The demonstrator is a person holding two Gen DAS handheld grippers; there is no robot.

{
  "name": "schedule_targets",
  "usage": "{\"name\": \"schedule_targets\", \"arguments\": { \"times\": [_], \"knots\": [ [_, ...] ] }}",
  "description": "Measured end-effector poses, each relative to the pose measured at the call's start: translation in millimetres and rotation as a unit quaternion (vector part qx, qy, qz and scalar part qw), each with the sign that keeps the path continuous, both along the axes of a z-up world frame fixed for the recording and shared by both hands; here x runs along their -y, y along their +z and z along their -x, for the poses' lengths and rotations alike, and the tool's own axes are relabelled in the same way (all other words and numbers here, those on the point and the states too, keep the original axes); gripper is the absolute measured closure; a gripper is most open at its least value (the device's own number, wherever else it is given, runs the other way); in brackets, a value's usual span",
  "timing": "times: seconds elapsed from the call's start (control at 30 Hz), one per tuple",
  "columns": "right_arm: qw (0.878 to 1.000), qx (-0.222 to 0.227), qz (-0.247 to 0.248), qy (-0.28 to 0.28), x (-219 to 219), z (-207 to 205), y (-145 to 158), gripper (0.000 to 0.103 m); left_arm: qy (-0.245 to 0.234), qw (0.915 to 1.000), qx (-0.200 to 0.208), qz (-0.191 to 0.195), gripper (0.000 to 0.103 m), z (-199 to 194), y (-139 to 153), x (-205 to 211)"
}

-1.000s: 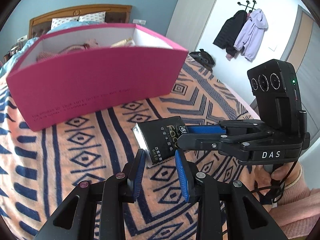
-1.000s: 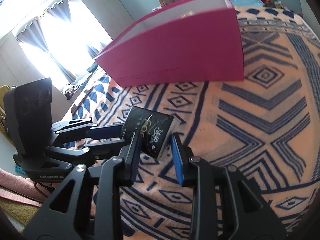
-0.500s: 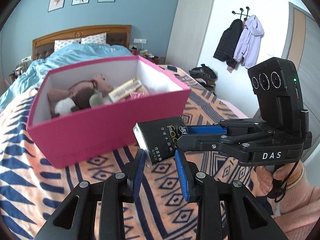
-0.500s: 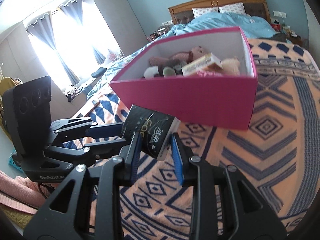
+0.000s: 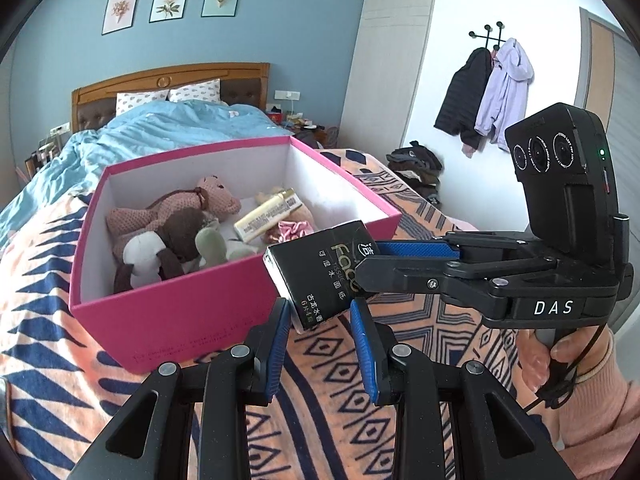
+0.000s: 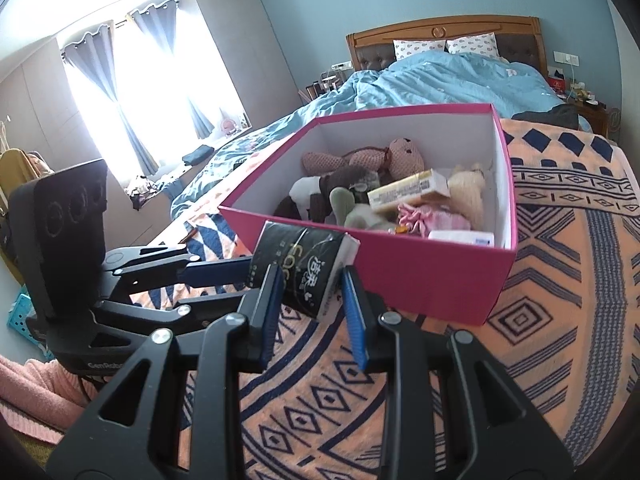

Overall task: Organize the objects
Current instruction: 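Carry the black pack over the magenta box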

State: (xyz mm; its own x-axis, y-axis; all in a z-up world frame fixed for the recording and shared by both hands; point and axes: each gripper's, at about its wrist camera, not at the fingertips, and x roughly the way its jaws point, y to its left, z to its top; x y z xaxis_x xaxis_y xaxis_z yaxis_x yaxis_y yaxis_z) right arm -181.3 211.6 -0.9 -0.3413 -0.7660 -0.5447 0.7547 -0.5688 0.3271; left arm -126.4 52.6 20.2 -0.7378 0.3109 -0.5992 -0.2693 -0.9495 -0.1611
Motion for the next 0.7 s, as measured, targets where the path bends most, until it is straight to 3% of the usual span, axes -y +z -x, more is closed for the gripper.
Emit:
{"name": "schedule_targets", "arguments": {
  "times": [0.7],
  "knots": [
    [1.0,-0.008,0.001,-0.003,11.3,27.5,9.7,0.069,0.008,0.9999,-0.007,0.003,0.072,26.5,7.3,8.6]
  ]
}}
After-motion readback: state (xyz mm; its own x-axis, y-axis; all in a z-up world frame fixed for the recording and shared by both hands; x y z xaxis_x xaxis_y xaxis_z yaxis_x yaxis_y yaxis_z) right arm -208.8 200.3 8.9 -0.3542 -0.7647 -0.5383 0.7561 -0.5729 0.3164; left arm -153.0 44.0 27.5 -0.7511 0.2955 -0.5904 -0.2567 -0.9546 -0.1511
